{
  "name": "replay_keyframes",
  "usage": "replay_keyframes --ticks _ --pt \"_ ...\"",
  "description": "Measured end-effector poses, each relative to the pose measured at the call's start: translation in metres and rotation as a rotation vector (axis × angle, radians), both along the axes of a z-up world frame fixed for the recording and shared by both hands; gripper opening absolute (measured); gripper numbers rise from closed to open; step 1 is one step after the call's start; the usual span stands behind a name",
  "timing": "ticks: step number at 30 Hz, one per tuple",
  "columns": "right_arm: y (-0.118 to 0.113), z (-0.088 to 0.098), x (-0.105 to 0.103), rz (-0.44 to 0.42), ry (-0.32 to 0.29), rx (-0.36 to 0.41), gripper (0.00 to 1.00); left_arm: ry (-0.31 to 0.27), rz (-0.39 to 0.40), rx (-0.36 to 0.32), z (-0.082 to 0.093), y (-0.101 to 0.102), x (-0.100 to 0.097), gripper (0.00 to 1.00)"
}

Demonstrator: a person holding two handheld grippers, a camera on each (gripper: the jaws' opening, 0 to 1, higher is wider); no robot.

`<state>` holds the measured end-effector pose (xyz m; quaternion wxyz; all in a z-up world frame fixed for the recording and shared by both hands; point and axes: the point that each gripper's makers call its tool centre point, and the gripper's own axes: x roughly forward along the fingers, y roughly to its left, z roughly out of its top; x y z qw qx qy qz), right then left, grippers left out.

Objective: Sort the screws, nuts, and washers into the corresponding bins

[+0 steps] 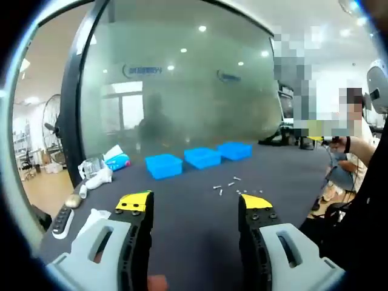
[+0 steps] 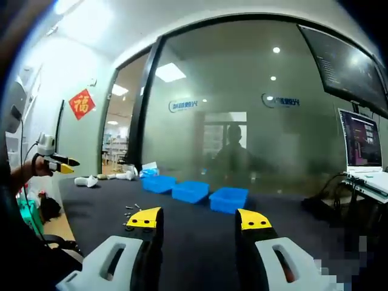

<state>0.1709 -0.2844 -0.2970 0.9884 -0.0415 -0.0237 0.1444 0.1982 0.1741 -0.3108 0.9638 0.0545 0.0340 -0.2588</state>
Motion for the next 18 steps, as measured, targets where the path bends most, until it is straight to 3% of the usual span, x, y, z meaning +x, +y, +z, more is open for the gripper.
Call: replay_keyframes --ticks 18 --pt "0.0043 -0.0032 0.0005 0.013 0.005 0.001 0.45 0.007 -0.001 0.005 -0.0033 0.0003 0.0005 0.54"
